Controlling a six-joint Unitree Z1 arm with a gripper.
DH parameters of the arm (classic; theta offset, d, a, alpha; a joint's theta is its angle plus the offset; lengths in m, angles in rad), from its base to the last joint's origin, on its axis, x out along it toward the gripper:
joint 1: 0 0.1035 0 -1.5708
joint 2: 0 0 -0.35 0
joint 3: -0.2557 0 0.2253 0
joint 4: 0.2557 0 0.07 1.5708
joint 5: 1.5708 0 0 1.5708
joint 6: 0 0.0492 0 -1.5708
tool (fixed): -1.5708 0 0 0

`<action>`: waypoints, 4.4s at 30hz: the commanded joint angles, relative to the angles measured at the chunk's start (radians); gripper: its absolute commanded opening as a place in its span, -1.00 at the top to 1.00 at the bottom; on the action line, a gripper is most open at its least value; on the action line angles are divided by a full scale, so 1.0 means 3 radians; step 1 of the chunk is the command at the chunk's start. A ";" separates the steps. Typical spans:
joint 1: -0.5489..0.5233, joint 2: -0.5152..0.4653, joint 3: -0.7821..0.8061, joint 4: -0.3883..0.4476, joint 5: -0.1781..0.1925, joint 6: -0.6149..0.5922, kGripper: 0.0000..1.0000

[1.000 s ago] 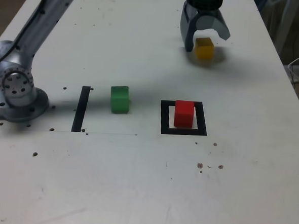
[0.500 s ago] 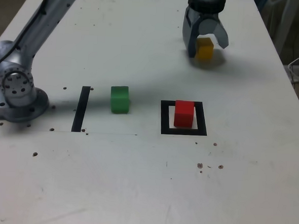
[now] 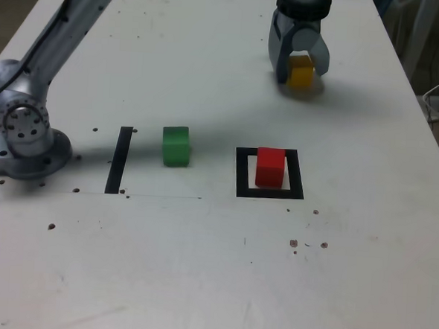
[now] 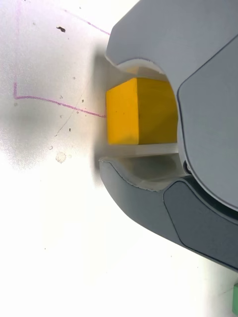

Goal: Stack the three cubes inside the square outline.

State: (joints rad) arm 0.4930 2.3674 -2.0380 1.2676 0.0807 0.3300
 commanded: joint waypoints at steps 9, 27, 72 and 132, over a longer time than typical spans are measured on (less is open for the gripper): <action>0.0007 -0.0060 0.0030 -0.0006 0.0005 0.0032 0.59; -0.0534 -0.0723 0.0073 0.0691 0.0254 -0.0025 0.62; -0.1889 -0.1288 0.1625 -0.0141 -0.0115 -0.1335 0.57; -0.1926 -0.1931 0.2143 -0.0335 -0.0105 -0.1290 -0.99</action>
State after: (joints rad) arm -0.0858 1.8182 -1.4072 1.1625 0.0470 -0.0593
